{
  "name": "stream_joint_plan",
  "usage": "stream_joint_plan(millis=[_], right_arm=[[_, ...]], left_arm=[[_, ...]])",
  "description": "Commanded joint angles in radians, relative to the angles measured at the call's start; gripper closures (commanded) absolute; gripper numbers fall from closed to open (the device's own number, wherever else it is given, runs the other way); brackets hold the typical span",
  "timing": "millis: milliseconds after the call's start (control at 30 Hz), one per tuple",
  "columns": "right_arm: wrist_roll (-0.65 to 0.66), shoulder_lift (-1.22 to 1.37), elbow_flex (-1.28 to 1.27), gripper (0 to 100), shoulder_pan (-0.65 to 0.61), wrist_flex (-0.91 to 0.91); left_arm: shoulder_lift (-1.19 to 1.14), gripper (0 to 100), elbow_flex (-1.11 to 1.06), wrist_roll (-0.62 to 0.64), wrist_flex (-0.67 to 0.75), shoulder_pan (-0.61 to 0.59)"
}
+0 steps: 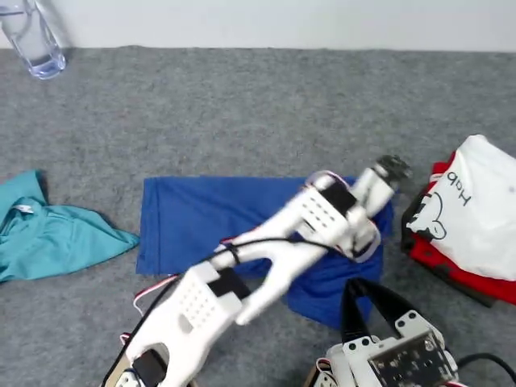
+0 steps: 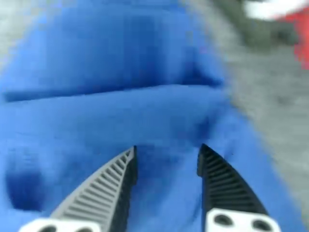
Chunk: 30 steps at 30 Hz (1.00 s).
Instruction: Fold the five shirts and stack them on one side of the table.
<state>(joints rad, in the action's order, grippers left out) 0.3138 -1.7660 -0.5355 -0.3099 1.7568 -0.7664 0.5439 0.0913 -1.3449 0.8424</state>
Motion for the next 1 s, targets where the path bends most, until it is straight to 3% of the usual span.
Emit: stream_joint_plan(millis=[0,267,433,500,967], right_arm=[[-0.003,0.005,0.0,98.7,-0.004,0.039],[-0.003,0.005,0.0,98.8,-0.004,0.039],[-0.003,0.005,0.0,98.8,-0.004,0.039],[-0.003,0.005,0.0,98.9,-0.004,0.039],[-0.003,0.005,0.0,98.8,-0.004,0.039]], left_arm=[[0.017,80,0.073,0.006,-0.048,0.037],[0.018,80,0.222,0.003,-0.221,-0.12],[0.018,80,0.401,-0.026,-0.416,-0.146],[0.023,81,0.414,-0.023,-0.413,-0.152],[0.336,82,-0.004,-0.104,-0.393,-0.308]])
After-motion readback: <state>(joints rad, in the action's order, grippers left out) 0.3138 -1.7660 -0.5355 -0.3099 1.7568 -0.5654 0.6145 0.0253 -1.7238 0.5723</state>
